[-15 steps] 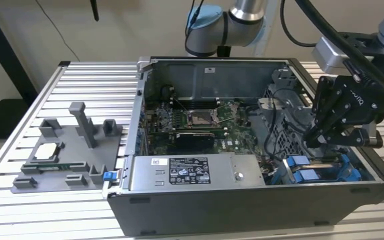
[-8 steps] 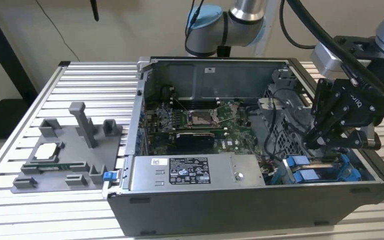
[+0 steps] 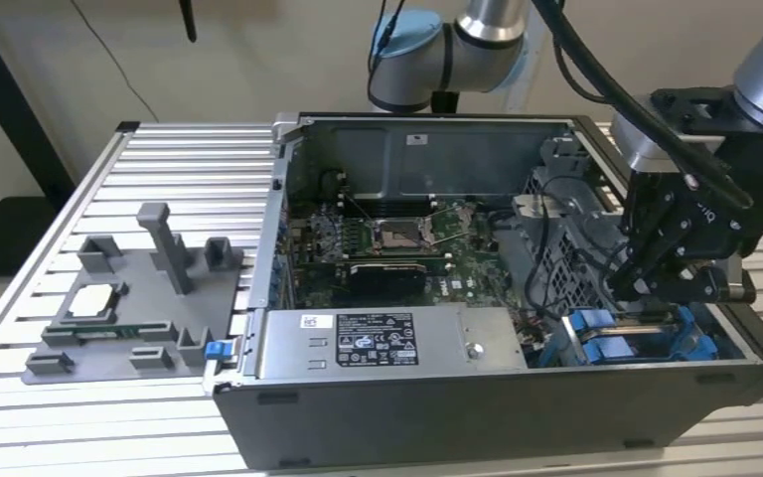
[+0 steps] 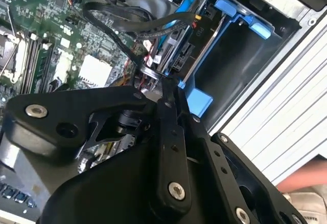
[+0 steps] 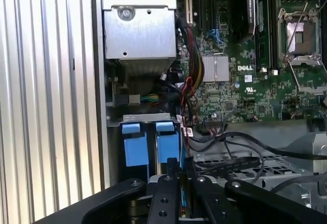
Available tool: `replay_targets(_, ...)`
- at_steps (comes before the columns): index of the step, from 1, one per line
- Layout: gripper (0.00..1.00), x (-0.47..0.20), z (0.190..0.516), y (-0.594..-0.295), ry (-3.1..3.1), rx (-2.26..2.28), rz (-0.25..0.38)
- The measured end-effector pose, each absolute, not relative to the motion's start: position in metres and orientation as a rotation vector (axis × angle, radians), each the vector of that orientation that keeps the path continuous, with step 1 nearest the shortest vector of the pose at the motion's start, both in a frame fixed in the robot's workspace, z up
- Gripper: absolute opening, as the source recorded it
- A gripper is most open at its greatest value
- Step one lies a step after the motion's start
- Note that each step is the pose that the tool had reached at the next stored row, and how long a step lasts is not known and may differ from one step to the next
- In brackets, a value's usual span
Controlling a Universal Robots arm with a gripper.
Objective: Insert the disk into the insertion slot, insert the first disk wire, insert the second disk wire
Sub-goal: 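Insert the second disk wire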
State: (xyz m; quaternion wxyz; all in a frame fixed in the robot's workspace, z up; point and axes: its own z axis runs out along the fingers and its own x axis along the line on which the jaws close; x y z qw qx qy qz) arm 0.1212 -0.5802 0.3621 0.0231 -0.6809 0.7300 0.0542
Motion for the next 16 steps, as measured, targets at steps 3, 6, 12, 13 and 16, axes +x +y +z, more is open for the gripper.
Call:
replay_targets(3,0.0,0.1212,0.3595,-0.5793,2.251,-2.102,0.144)
replay_targets(6,0.0,0.1212,0.3578,-0.5784,2.242,-2.097,0.109)
replay_targets(12,0.0,0.1212,0.3539,-0.5777,2.253,-2.106,0.047)
replay_targets(13,0.0,0.1211,0.3535,-0.5773,2.253,-2.106,0.046)
replay_targets(16,0.0,0.1212,0.352,-0.5763,2.253,-2.105,0.046)
